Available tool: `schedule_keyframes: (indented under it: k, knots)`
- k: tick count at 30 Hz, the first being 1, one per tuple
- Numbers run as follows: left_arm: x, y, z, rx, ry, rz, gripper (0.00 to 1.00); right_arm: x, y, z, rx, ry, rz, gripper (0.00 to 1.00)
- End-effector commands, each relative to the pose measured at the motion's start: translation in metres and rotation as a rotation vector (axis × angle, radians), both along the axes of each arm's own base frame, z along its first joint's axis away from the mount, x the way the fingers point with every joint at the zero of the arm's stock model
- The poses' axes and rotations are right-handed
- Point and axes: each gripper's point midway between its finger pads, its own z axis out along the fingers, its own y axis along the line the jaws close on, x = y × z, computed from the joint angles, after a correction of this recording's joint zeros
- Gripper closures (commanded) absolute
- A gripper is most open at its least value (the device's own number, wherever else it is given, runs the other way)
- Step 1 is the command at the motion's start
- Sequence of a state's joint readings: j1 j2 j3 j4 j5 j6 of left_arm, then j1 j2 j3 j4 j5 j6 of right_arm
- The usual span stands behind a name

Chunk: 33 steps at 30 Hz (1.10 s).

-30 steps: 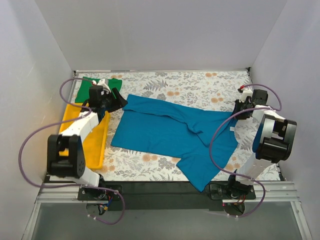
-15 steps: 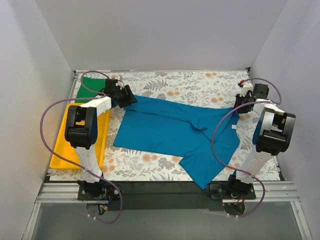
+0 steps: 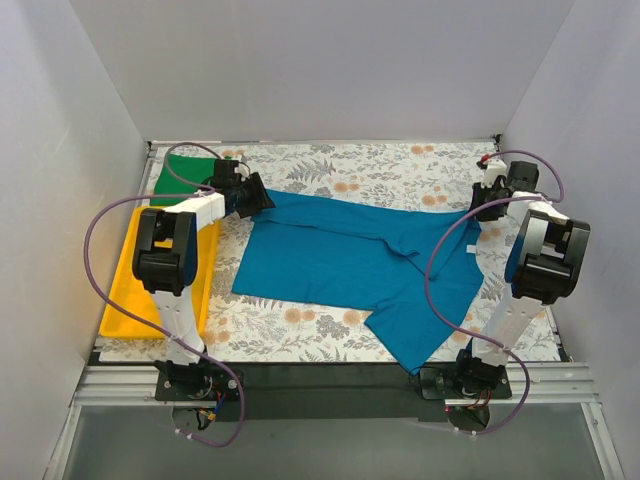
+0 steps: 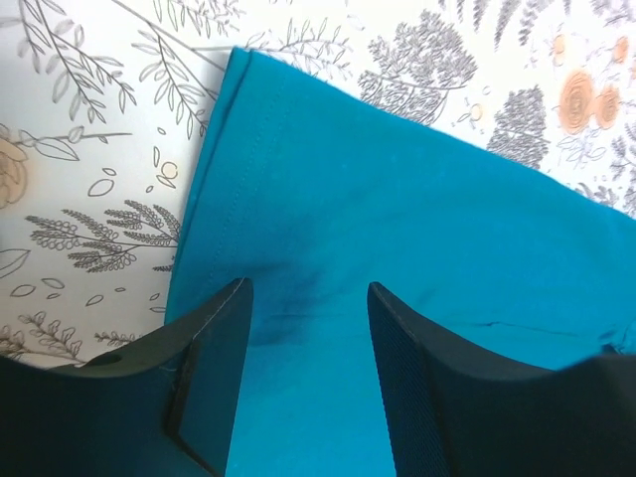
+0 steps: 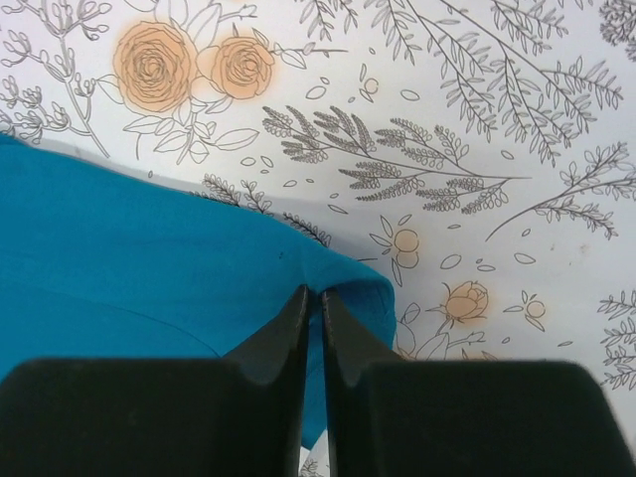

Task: Fold and stack the t-shirts
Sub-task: Fold the tshirt

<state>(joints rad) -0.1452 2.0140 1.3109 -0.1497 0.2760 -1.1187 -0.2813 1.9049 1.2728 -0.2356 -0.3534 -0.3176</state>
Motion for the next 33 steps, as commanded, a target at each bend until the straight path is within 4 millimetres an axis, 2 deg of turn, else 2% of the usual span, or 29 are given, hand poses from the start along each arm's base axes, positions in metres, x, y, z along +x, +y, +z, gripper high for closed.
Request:
schedule_keyframes:
  k: [1,2,3,4,6,8,9,10,12,13,14,15,16,18,19,20,22,23,24,25,26,27,33]
  knots:
    - [0.01,0.008,0.066,0.018,-0.179,0.016,0.51,0.005,-0.017,0.012,-0.061,-0.03,-0.027,0.79]
    - [0.004,0.01,0.065,0.022,-0.179,0.019,0.51,0.001,-0.018,0.013,-0.073,-0.031,-0.022,0.74]
    - [-0.001,0.011,0.07,0.024,-0.193,0.02,0.51,-0.004,-0.018,0.013,-0.082,-0.029,-0.019,0.62]
    - [-0.003,0.014,0.093,0.024,-0.252,0.032,0.5,-0.007,-0.017,0.025,-0.096,-0.057,-0.014,0.58]
    - [-0.019,0.019,0.115,0.028,-0.313,0.041,0.49,-0.02,-0.013,0.034,-0.107,-0.076,0.004,0.49]
    - [-0.031,0.028,0.129,0.053,-0.353,0.069,0.47,-0.029,-0.01,0.037,-0.119,-0.085,0.017,0.46]
    - [-0.041,0.032,0.127,0.068,-0.358,0.08,0.46,-0.037,-0.007,0.042,-0.119,-0.098,0.022,0.43]
    - [-0.052,0.037,0.151,0.071,-0.419,0.097,0.43,-0.042,-0.003,0.044,-0.113,-0.102,0.032,0.43]
    - [-0.068,0.047,0.164,0.1,-0.466,0.125,0.4,-0.059,0.011,0.05,-0.092,-0.123,0.087,0.41]
    - [-0.087,0.053,0.17,0.107,-0.491,0.138,0.38,-0.065,0.029,0.055,-0.042,-0.15,0.16,0.4]
    - [-0.096,0.056,0.173,0.112,-0.505,0.142,0.37,-0.071,0.042,0.059,-0.042,-0.179,0.242,0.39]
    - [-0.106,0.059,0.172,0.12,-0.507,0.142,0.36,-0.089,0.059,0.063,-0.008,-0.174,0.322,0.38]
    - [-0.122,0.061,0.173,0.121,-0.525,0.139,0.36,-0.103,0.086,0.066,0.075,-0.197,0.442,0.37]
    - [-0.14,0.061,0.166,0.122,-0.514,0.121,0.35,-0.129,0.126,0.067,0.081,-0.236,0.702,0.34]
    - [-0.148,0.062,0.172,0.118,-0.538,0.124,0.35,-0.153,0.145,0.061,0.126,-0.193,0.794,0.35]
    - [-0.156,0.063,0.162,0.122,-0.518,0.122,0.35,-0.163,0.167,0.057,0.094,-0.214,0.924,0.34]
    - [-0.166,0.066,0.161,0.128,-0.52,0.129,0.35,-0.172,0.183,0.051,0.022,-0.236,1.026,0.35]
    - [-0.168,0.067,0.16,0.128,-0.517,0.131,0.35,-0.179,0.198,0.048,0.005,-0.246,1.089,0.35]
    - [-0.17,0.066,0.16,0.13,-0.513,0.128,0.35,-0.174,0.198,0.045,-0.055,-0.244,1.085,0.35]
    - [-0.171,0.066,0.159,0.126,-0.51,0.131,0.35,-0.166,0.208,0.047,-0.081,-0.256,1.077,0.35]
    - [-0.171,0.066,0.159,0.127,-0.509,0.13,0.35,-0.158,0.209,0.049,-0.11,-0.257,1.062,0.35]
    - [-0.171,0.066,0.158,0.123,-0.504,0.131,0.35,-0.149,0.204,0.041,-0.159,-0.217,1.03,0.36]
    - [-0.171,0.065,0.156,0.116,-0.498,0.13,0.35,-0.109,0.202,0.028,-0.258,-0.116,0.885,0.4]
